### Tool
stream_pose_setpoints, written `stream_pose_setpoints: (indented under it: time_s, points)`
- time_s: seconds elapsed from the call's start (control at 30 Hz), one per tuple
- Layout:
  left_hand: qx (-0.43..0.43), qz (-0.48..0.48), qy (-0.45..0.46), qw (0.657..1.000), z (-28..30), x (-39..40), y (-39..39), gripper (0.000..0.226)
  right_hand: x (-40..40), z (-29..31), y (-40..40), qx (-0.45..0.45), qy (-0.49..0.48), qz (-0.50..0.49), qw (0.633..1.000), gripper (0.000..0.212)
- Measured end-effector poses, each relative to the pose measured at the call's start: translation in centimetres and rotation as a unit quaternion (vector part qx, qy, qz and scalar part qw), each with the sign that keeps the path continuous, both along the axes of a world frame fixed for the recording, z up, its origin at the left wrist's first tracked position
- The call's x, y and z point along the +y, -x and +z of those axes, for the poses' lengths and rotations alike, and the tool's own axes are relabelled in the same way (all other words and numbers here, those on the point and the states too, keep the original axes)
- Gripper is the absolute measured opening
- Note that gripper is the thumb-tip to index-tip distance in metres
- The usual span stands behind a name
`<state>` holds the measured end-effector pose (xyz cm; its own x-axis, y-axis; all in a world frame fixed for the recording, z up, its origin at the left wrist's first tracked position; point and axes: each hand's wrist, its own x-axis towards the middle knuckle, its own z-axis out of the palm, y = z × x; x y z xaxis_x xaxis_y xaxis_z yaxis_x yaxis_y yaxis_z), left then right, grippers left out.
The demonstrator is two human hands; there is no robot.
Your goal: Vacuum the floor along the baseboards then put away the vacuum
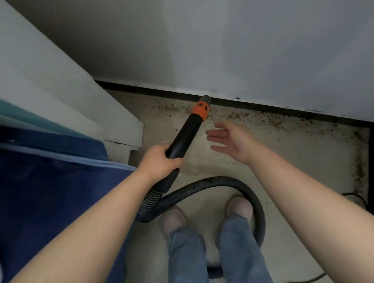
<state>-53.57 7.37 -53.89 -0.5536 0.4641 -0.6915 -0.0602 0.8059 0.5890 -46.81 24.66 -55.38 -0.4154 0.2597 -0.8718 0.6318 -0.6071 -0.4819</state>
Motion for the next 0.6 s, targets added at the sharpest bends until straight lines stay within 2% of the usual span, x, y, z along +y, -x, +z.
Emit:
stream_pose_setpoints:
  time_s: [0.1,0.17,0.23,0.3,0.37,0.43,0.53,0.6]
  points:
    - [0.028,0.030,-0.003,0.999,-2.1,-0.7,-0.3,0.024,-0.4,-1.9,1.8,-0.043,-0.014,0.088,0.995,0.032]
    - [-0.003,0.135,-0.032,0.990,-2.6,-0.5,-0.2,0.023,-0.9,-3.2,1.4,-0.061,-0.030,0.146,0.987,0.029]
    - [-0.051,0.227,-0.065,0.971,-2.8,0.0,-0.1,0.023,-1.4,-4.4,0.3,-0.057,-0.021,0.158,0.986,0.025]
    - [-0.089,0.201,-0.060,0.974,-3.0,0.5,-0.1,0.024,-1.5,-5.3,-0.4,-0.040,0.022,0.088,0.995,0.026]
    - [-0.101,0.092,-0.023,0.990,-3.5,1.0,-0.7,0.025,-1.1,-6.4,-0.5,-0.027,0.050,0.028,0.998,0.033]
    - [-0.082,0.037,0.008,0.996,-5.0,1.1,-1.6,0.027,-0.7,-7.5,0.2,-0.015,0.059,0.026,0.998,0.035]
    - [-0.054,0.074,0.007,0.996,-7.8,0.6,-2.4,0.028,-1.7,-9.5,1.8,0.000,0.082,0.070,0.994,0.027]
    - [-0.049,0.076,0.007,0.996,-9.9,-0.1,-2.2,0.025,-3.0,-11.2,3.3,0.002,0.089,0.060,0.994,0.021]
